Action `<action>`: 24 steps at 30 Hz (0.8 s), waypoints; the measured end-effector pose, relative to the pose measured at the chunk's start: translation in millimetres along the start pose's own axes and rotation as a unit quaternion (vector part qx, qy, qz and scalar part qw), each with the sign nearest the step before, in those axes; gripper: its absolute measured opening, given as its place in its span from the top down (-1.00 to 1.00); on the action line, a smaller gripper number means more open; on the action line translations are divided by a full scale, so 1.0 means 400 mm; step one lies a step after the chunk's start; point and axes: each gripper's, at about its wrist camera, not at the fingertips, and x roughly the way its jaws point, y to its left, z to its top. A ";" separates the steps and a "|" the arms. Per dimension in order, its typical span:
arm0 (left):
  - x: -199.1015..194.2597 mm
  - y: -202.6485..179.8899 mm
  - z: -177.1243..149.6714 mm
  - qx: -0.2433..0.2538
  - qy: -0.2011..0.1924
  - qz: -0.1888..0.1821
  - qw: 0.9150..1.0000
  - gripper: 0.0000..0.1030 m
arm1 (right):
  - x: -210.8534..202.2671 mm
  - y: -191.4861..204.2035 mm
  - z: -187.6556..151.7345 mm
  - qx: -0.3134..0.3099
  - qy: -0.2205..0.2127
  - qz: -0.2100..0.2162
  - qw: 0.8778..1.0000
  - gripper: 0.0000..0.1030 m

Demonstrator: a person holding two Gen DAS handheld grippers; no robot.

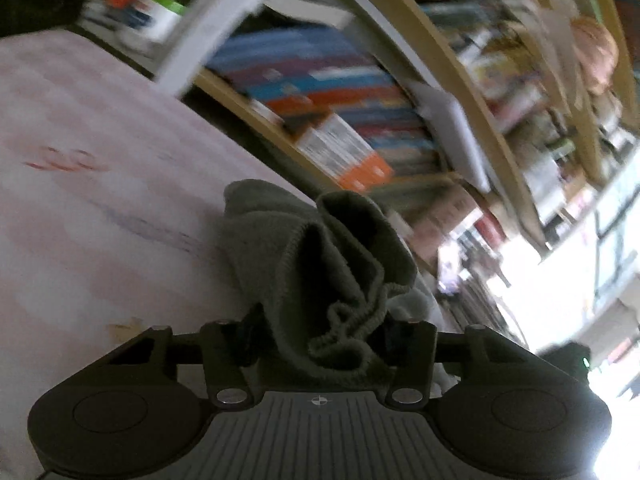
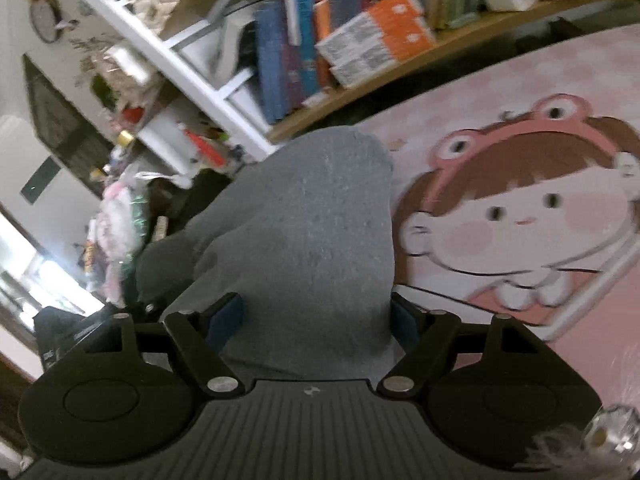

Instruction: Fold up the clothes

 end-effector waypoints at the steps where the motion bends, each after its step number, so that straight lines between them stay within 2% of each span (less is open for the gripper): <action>1: 0.010 -0.009 -0.001 0.004 0.008 -0.009 1.000 0.02 | -0.012 -0.012 0.001 0.008 -0.002 -0.003 1.000 -0.54; 5: 0.043 -0.023 -0.003 -0.003 0.021 -0.024 0.999 -0.01 | -0.063 -0.067 0.002 0.050 -0.017 0.000 0.999 -0.52; 6: 0.047 -0.022 -0.002 -0.010 0.019 -0.021 1.000 -0.08 | -0.070 -0.074 0.004 0.054 -0.022 -0.003 0.998 -0.52; 9: 0.045 -0.026 -0.002 -0.018 0.005 0.013 1.000 -0.46 | -0.082 -0.086 0.014 0.065 -0.038 -0.018 0.997 -0.52; 10: 0.045 -0.031 -0.003 -0.012 0.001 0.020 1.000 -0.48 | -0.081 -0.089 0.014 0.067 -0.040 -0.018 0.997 -0.51; 13: 0.059 -0.051 -0.008 0.003 -0.001 0.027 1.000 -0.48 | -0.073 -0.080 0.010 0.059 -0.039 -0.021 0.997 -0.46; 15: 0.069 -0.049 -0.008 -0.007 -0.001 0.030 1.000 -0.48 | -0.065 -0.073 0.005 0.055 -0.035 -0.019 0.998 -0.36; 17: 0.079 -0.043 -0.009 -0.017 0.000 0.033 0.999 -0.41 | -0.058 -0.070 -0.001 0.054 -0.031 -0.013 0.998 -0.20; 20: 0.078 -0.045 -0.014 -0.010 -0.004 0.034 0.999 -0.19 | -0.058 -0.059 -0.005 0.045 -0.032 -0.007 0.998 0.05; 22: 0.070 -0.048 -0.016 -0.004 -0.010 0.027 1.000 -0.06 | -0.061 -0.051 -0.007 0.037 -0.035 -0.003 0.999 0.17; 24: 0.067 -0.054 -0.017 0.006 -0.014 0.025 1.000 -0.05 | -0.065 -0.046 -0.007 0.031 -0.038 -0.001 0.999 0.20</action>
